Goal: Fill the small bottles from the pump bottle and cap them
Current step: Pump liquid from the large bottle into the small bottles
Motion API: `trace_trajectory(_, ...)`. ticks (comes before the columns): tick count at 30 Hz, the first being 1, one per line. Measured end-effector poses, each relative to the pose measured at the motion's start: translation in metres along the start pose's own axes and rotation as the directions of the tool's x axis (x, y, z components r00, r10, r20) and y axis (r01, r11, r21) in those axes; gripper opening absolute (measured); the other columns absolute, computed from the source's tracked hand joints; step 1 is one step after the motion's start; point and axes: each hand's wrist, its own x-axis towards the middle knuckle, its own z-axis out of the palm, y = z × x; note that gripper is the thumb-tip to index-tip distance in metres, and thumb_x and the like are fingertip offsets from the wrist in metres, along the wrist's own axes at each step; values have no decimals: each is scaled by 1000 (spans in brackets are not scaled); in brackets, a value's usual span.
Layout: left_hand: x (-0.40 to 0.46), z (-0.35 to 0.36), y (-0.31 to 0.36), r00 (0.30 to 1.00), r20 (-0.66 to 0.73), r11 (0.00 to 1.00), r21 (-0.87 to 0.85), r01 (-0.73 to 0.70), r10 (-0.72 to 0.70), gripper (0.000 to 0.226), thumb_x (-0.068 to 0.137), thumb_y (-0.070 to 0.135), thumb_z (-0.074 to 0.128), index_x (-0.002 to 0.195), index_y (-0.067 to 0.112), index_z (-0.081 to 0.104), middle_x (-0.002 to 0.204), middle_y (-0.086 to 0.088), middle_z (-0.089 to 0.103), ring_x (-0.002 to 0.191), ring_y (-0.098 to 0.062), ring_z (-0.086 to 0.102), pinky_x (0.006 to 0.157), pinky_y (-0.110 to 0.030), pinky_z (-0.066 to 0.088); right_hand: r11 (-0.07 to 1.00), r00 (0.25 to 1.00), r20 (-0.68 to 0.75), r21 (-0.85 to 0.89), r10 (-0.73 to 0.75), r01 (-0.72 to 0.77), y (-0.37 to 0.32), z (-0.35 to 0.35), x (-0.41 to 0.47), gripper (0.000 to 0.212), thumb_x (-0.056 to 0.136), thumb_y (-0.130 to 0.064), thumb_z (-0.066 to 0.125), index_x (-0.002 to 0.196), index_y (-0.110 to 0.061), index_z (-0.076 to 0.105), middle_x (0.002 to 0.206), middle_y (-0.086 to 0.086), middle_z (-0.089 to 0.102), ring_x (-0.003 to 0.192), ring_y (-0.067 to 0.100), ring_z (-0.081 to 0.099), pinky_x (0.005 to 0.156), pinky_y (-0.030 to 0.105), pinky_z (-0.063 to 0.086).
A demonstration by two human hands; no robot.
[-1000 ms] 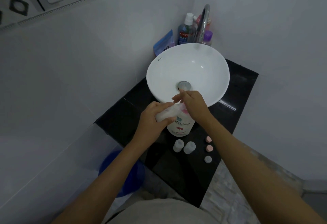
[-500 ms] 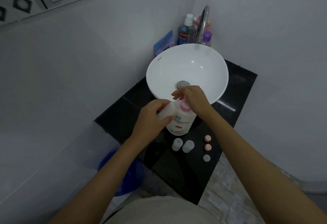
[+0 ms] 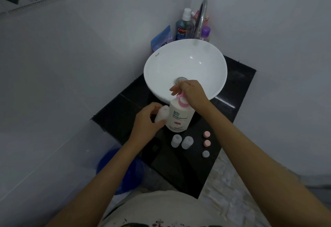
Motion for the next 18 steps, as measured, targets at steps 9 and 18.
trace_trajectory(9,-22,42,-68,952,222,967,190,172,-213,23,78,11,72,96,16,58,96,2,65,94,-14,62,84,-29,53,1000,1000,17,-2,2,-2,5,4,0,41,99,-19,37,81,-5,72,71,5,67,54,-2,60,74,22,44)
trace_trajectory(18,-19,51,-61,983,185,863,499,-82,-13,70,63,42,81,125,25,54,122,5,59,115,-16,49,99,-31,34,1000,1000,19,5,2,-2,10,6,-4,41,98,-19,37,81,-6,72,71,4,68,56,-2,61,77,25,45)
